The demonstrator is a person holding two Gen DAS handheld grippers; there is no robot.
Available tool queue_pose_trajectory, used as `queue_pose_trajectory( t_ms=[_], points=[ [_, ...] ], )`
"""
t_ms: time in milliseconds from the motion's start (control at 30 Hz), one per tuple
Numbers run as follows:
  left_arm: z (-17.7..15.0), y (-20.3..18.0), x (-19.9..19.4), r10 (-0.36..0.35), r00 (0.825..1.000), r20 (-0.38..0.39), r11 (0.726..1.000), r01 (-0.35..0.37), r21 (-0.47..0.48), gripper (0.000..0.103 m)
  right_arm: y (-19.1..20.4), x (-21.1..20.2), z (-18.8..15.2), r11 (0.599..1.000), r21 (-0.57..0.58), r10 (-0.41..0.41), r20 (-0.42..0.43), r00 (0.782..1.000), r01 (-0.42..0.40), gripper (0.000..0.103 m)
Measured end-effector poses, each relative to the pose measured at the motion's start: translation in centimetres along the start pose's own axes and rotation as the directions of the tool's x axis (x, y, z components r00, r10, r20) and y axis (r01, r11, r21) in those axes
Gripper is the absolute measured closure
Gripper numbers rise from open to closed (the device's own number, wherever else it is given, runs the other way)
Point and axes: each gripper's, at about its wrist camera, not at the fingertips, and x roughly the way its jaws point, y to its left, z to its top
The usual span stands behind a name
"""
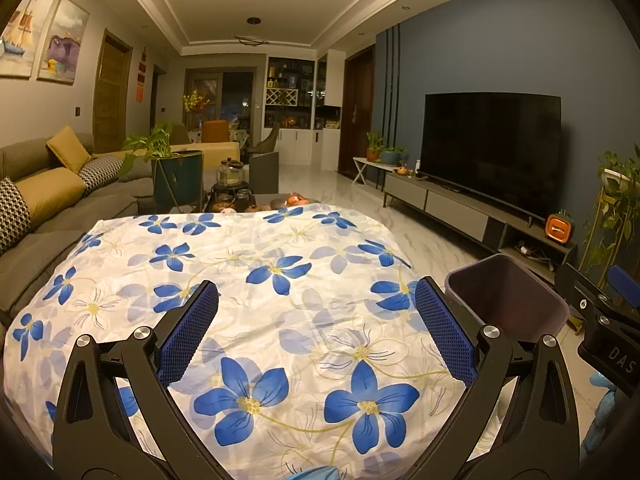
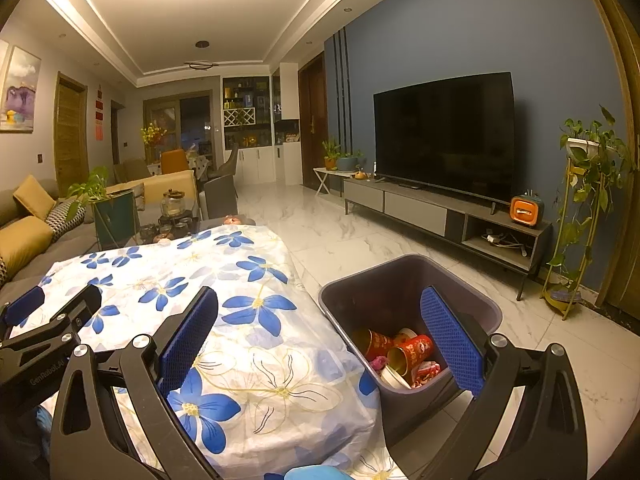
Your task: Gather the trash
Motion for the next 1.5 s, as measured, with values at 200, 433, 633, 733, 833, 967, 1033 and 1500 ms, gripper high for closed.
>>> queue_pose_trajectory(
  t_ms=[200,433,633,733,833,967,1033,1500],
  points=[
    [-0.02,-0.02,0.03,0.001,1.000,-0.001,1.000,-0.001,0.001,0.006,0.10,0.00,-0.09,1.000,0.002,0.001,0.004,1.000,-0.001,0.006],
    [0.07,0.00,-0.04,0.002,1.000,0.002,1.000,-0.002,0.001,0.006,0.13,0.13,-0.03,1.000,0.001,0.001,0.004,1.000,-0.001,0.006],
    [0.09,0.00,-0.05,0.001,1.000,0.001,1.000,-0.001,0.000,0.006,0.14,0.04,-0.11,1.000,0.002,0.001,0.005,1.000,-0.001,0.006],
    [0.08,-0.01,-0.05,0.004,1.000,0.002,1.000,-0.004,0.000,0.006,0.18,0.06,-0.14,1.000,0.002,0.001,0.006,1.000,-0.001,0.006],
    [0.19,-0.01,-0.11,0.001,1.000,0.003,1.000,-0.001,-0.003,0.006,0.24,0.13,-0.13,1.000,0.002,0.003,0.005,1.000,-0.003,0.006],
    [0.24,0.03,-0.13,0.001,1.000,0.004,1.000,-0.001,-0.001,0.006,0.21,0.08,-0.17,1.000,0.001,0.004,0.007,1.000,-0.004,0.006],
    [0.23,0.03,-0.14,0.003,1.000,0.004,1.000,-0.003,0.000,0.006,0.28,0.13,-0.13,1.000,0.002,0.005,0.008,1.000,-0.005,0.006],
    [0.21,0.02,-0.12,0.002,1.000,0.006,1.000,-0.002,-0.001,0.006,0.56,0.41,-0.09,1.000,0.003,0.007,0.008,1.000,-0.007,0.006]
  ],
)
